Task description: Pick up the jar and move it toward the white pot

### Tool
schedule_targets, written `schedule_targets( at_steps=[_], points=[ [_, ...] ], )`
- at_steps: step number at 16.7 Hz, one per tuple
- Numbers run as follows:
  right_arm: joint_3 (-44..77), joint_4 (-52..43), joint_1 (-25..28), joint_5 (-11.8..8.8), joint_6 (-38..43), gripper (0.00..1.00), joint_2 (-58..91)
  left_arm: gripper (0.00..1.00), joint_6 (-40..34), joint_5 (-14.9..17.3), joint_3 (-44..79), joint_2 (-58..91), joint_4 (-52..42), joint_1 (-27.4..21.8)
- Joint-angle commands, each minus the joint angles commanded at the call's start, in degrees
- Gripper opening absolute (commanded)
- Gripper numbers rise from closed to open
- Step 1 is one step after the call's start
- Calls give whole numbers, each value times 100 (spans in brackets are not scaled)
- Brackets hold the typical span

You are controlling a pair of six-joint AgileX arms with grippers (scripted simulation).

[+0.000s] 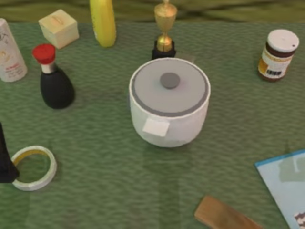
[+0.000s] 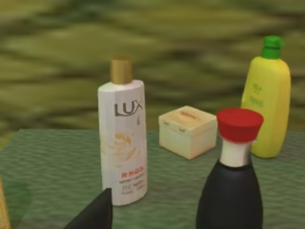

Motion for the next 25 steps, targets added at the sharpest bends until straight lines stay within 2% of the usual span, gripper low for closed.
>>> schedule_targets(
  at_steps=[5,9,17,25],
  points=[
    [331,-192,-13,-15,-29,100,279,100,0,0,0,0,0,0],
    [1567,-911,-95,-24,-165,100,1391,100,0,0,0,0,0,0],
    [5664,-3366,-297,-89,-851,100,5583,100,0,0,0,0,0,0],
    [10371,-6016,-256,-397,-1932,100,10672,100,0,0,0,0,0,0]
  ],
)
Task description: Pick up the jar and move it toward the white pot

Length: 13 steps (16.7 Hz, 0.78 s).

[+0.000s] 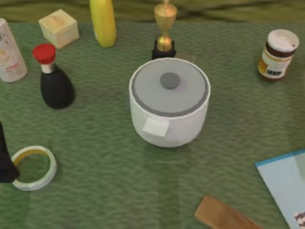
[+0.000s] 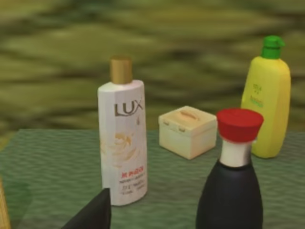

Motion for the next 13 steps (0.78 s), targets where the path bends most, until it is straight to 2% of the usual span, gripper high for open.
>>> schedule_targets(
  at_steps=[7,10,13],
  points=[
    [3309,-1169,198,-343,-867,100,3277,100,0,0,0,0,0,0],
    [4064,-1286,269,-437,-1090,100,3981,100,0,0,0,0,0,0],
    [4281,-1301,293,-467,-1159,100,4186,100,0,0,0,0,0,0]
  ],
)
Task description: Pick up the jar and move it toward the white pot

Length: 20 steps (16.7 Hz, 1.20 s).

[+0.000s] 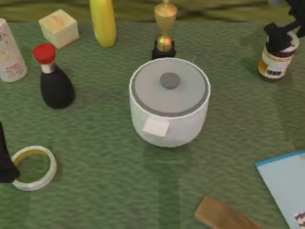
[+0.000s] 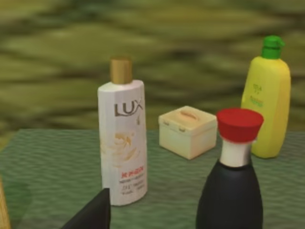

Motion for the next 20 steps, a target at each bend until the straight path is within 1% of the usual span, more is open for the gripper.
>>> schedule_targets(
  at_steps=[5,12,16,20],
  points=[
    [-28,27,-27,7,4,100,9,100,0,0,0,0,0,0],
    [-423,771,86,27,85,100,334,100,0,0,0,0,0,0],
    [-434,792,88,28,88,100,344,100,0,0,0,0,0,0],
    [-434,792,88,28,88,70,344,100,0,0,0,0,0,0]
  ],
)
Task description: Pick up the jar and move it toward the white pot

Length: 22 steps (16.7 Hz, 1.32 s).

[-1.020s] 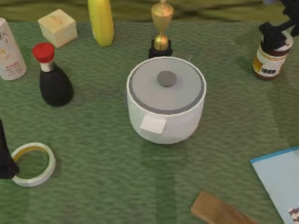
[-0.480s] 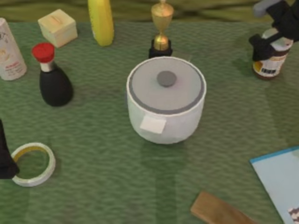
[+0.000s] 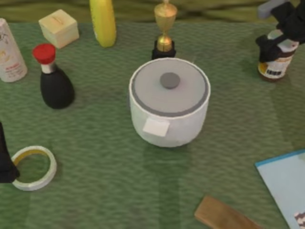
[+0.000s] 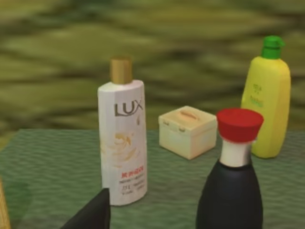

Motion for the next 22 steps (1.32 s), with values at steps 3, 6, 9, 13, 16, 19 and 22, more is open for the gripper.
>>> schedule_targets(
  at_steps=[3,6,9,13,16,19,22],
  points=[
    [0,0,0,0,0,47,0,100,0,0,0,0,0,0],
    [0,0,0,0,0,25,0,100,0,0,0,0,0,0],
    [0,0,0,0,0,2,0,100,0,0,0,0,0,0],
    [0,0,0,0,0,0,0,100,0,0,0,0,0,0],
    [0,0,0,0,0,0,0,100,0,0,0,0,0,0],
    [-11,-1,-19,-2,7,0,-21,100,0,0,0,0,0,0],
    [-412,21,14,-10,2,0,-422,100,0,0,0,0,0,0]
  ],
)
